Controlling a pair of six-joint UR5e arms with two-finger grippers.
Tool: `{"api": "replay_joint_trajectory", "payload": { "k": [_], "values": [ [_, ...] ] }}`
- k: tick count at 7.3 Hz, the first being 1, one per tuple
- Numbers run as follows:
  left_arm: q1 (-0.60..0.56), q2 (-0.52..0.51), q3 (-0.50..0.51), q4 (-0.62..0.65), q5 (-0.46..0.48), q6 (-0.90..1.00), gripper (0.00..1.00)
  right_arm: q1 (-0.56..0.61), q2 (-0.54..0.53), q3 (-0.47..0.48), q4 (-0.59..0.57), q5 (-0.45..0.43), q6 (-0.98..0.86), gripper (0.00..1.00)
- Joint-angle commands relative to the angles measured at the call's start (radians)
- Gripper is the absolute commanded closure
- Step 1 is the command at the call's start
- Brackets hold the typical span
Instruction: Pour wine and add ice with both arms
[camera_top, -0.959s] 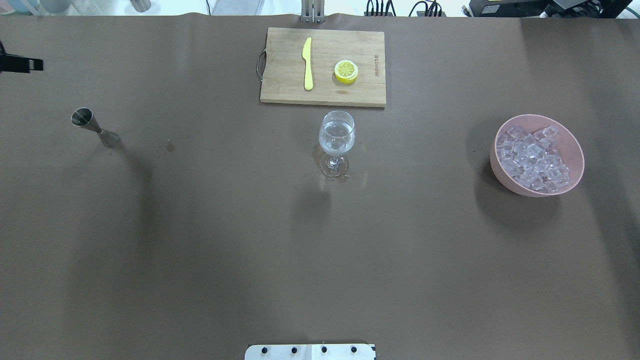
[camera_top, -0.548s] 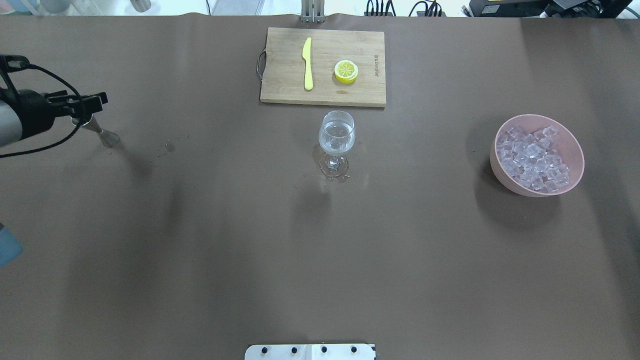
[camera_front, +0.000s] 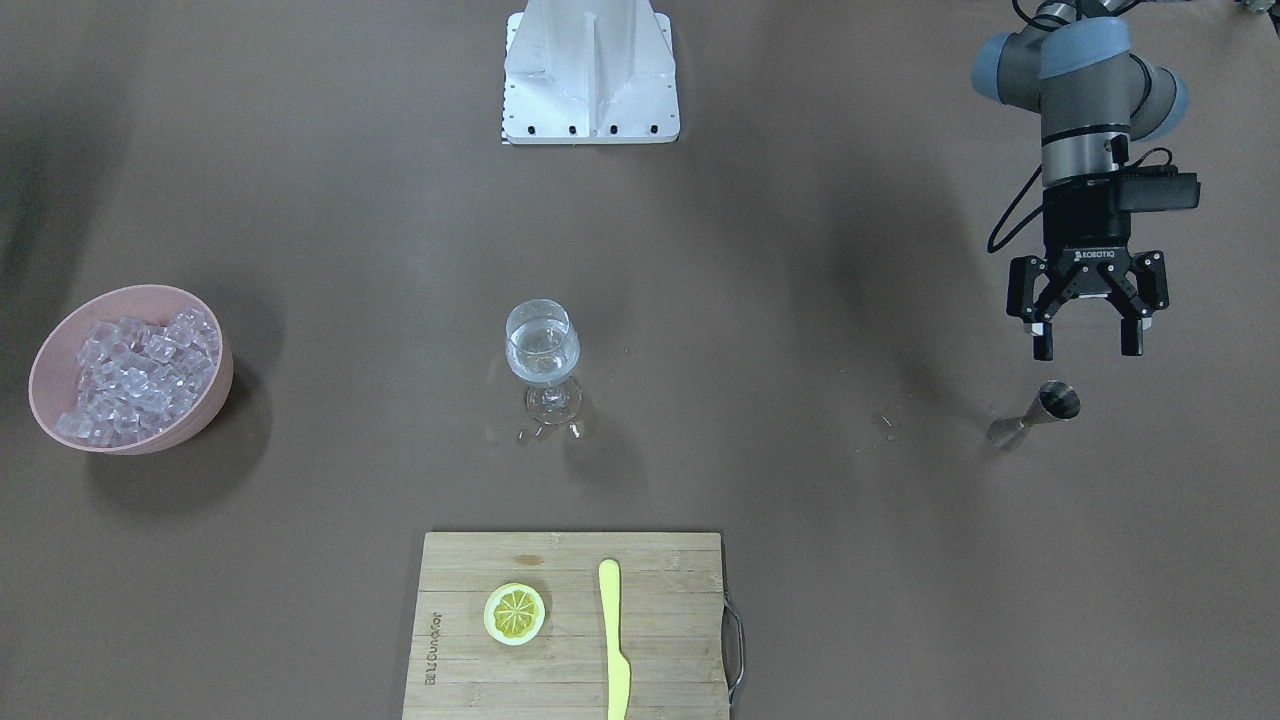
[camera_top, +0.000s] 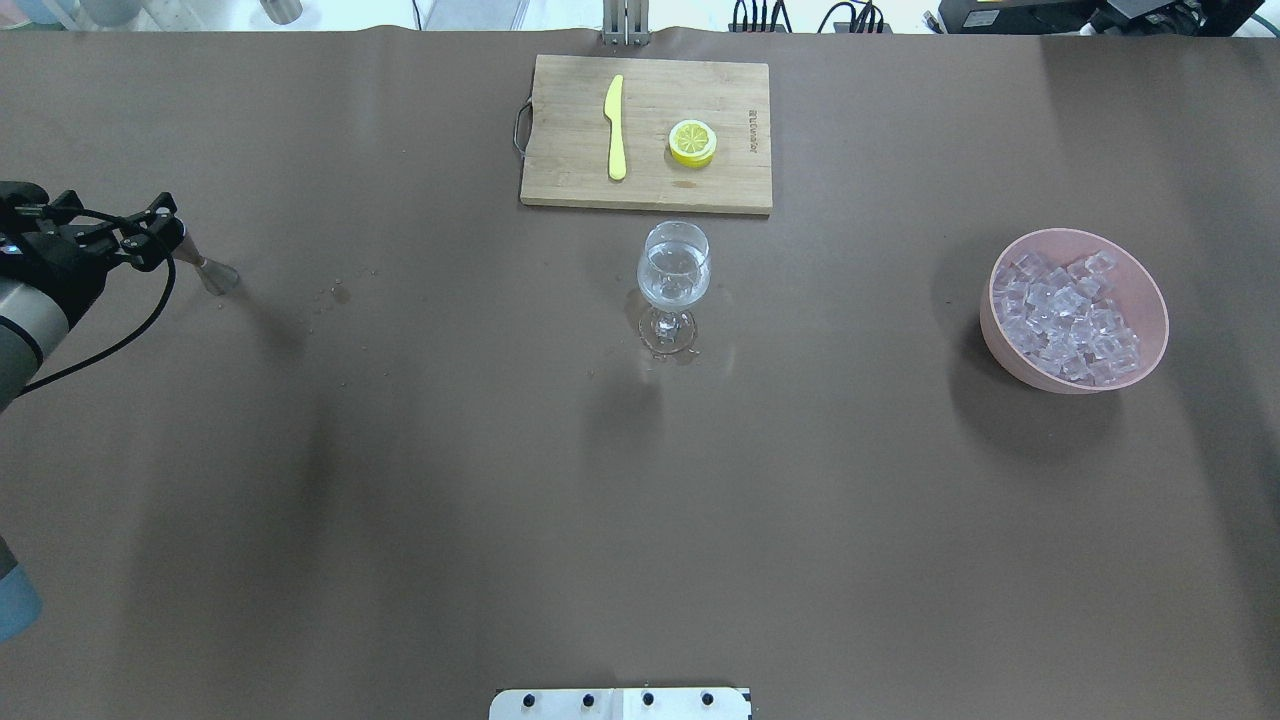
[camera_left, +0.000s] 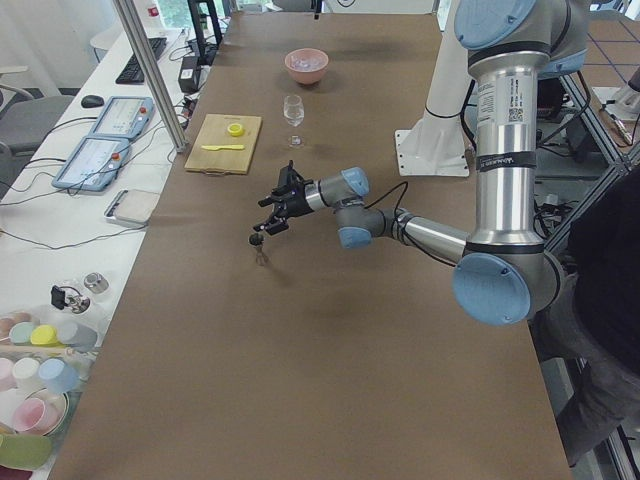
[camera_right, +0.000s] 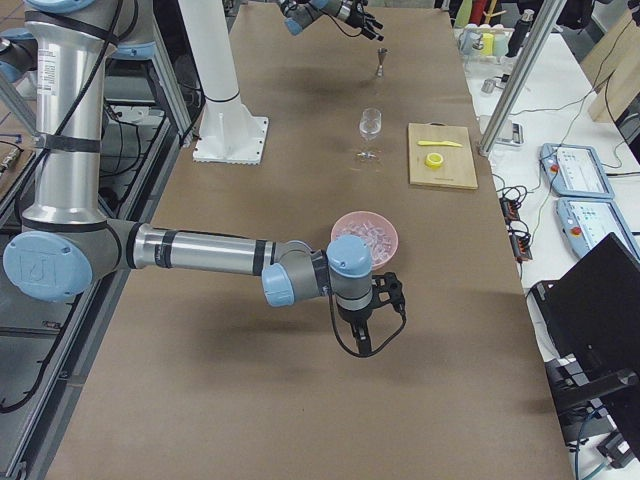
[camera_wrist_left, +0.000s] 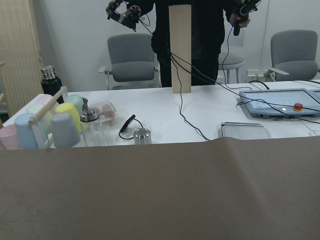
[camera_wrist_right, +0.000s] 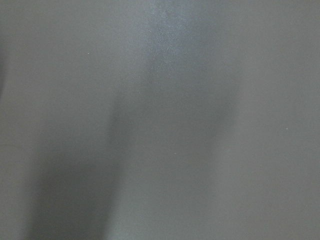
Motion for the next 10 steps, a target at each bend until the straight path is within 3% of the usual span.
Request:
{"api": "replay_joint_trajectory", "payload": {
  "k": [1,2,5,10],
  "values": [
    [0.081,0.006,0.004,0.004,0.176,-0.017,0.02,0.0,-0.001,0.0,0.0,0.0,0.001,0.0],
    [0.13,0.005,0.007,0.002,0.24,-0.071,0.02,0.0,-0.001,-0.001,0.0,0.0,0.001,0.0],
    [0.158,-0.003,0.085,0.0,0.246,-0.274,0.02,0.0,-0.001,-0.003,0.0,0.0,0.001,0.0],
    [0.158,-0.083,0.22,-0.012,0.258,-0.287,0.02,0.0,-0.001,-0.004,0.0,0.002,0.001,0.0]
  ]
}}
